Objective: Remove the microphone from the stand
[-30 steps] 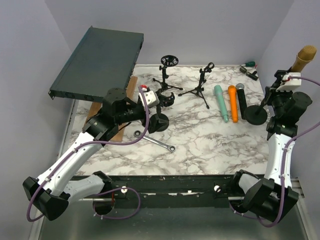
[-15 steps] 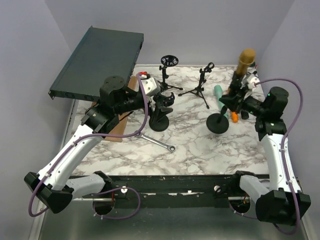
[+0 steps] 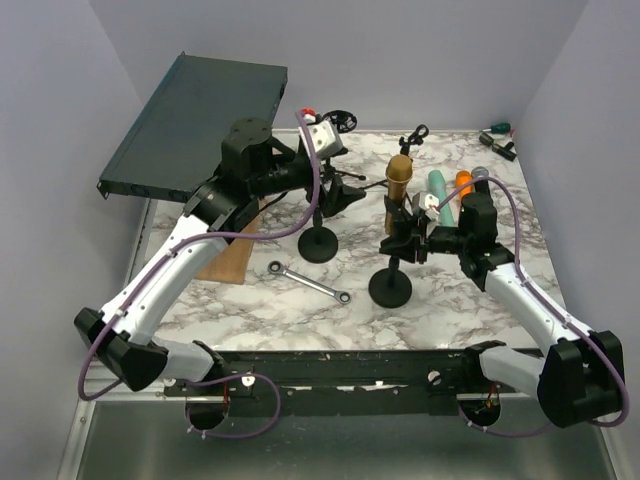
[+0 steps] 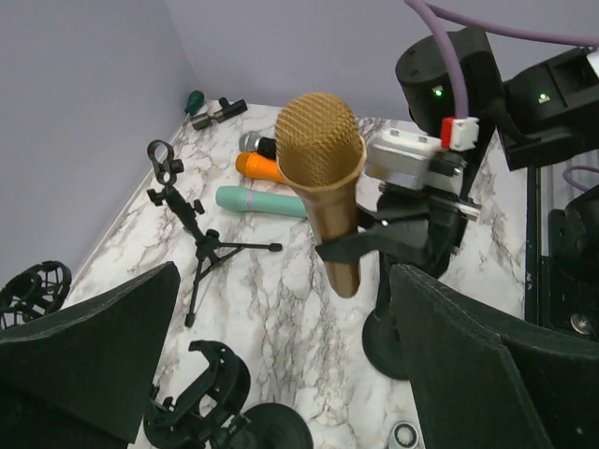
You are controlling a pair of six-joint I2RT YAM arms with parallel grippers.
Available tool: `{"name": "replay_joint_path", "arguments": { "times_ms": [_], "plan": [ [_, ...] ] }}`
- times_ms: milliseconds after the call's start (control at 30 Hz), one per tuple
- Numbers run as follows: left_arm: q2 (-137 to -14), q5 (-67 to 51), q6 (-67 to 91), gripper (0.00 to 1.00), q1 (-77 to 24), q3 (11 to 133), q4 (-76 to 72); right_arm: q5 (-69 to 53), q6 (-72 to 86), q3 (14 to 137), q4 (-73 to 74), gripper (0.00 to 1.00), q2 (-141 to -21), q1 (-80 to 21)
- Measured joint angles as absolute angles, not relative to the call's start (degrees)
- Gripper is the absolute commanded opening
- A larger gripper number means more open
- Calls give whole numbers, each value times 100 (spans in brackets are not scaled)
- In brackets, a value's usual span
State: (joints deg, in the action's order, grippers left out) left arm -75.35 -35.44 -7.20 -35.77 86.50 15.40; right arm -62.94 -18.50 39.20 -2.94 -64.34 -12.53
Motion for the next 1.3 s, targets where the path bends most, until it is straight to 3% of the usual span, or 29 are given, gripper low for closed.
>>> {"name": "replay_joint_path", "arguments": {
  "times_ms": [467,833,1133,1300],
  "plan": [
    [-8372,-3610,-655,99,-3940,8615,921,-6543,-2408,3529,-692,1,-6224,-1424],
    [-8982,-4488,-580,98,-4040,8733,633,-6543,-2810,3529,-421,1,-6143,-1424],
    [-9325,-4956,-493,76,-4119,9194,600,-6543,-2860,3568,-333,1,-6171,-1424],
    [-9356,-5087,-462,49,-4152,9253,576,-6541,-2856,3599,-307,4,-6200,-1422]
  ]
}}
